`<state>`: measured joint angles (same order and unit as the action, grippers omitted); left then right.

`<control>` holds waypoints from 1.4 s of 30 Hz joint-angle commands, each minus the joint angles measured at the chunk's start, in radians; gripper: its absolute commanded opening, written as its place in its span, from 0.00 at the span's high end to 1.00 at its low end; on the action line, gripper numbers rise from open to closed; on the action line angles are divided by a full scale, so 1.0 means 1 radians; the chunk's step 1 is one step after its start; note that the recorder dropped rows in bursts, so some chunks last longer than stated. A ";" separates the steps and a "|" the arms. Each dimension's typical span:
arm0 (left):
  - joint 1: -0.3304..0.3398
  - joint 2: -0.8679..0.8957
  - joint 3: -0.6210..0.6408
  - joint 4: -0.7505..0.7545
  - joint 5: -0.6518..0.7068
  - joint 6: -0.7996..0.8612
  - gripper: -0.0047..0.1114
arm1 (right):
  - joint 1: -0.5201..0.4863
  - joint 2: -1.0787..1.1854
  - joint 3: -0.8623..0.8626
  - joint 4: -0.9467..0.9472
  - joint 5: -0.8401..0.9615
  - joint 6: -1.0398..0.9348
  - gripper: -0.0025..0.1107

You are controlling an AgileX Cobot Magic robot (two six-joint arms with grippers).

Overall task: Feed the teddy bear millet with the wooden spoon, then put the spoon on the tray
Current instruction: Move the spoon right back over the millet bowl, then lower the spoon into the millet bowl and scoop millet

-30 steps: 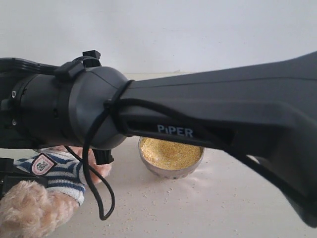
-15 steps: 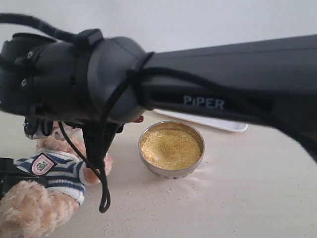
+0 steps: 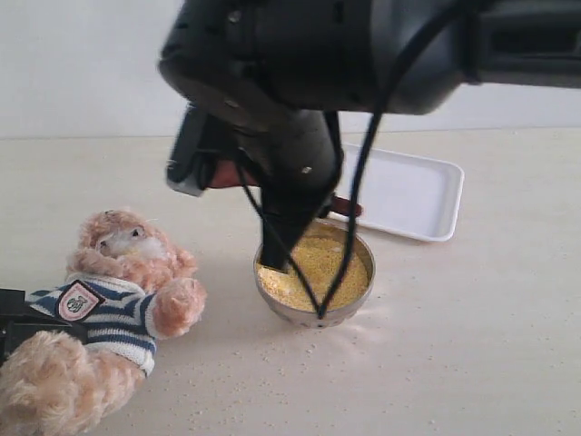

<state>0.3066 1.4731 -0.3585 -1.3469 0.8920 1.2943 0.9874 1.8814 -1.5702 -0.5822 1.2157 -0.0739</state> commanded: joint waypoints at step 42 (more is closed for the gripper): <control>0.003 -0.013 0.005 -0.008 0.016 0.009 0.92 | -0.052 0.076 0.315 -0.424 0.005 -0.101 0.98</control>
<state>0.3066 1.4731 -0.3585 -1.3469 0.8920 1.2943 0.9399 1.9388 -1.2554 -0.9681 1.2202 -0.1770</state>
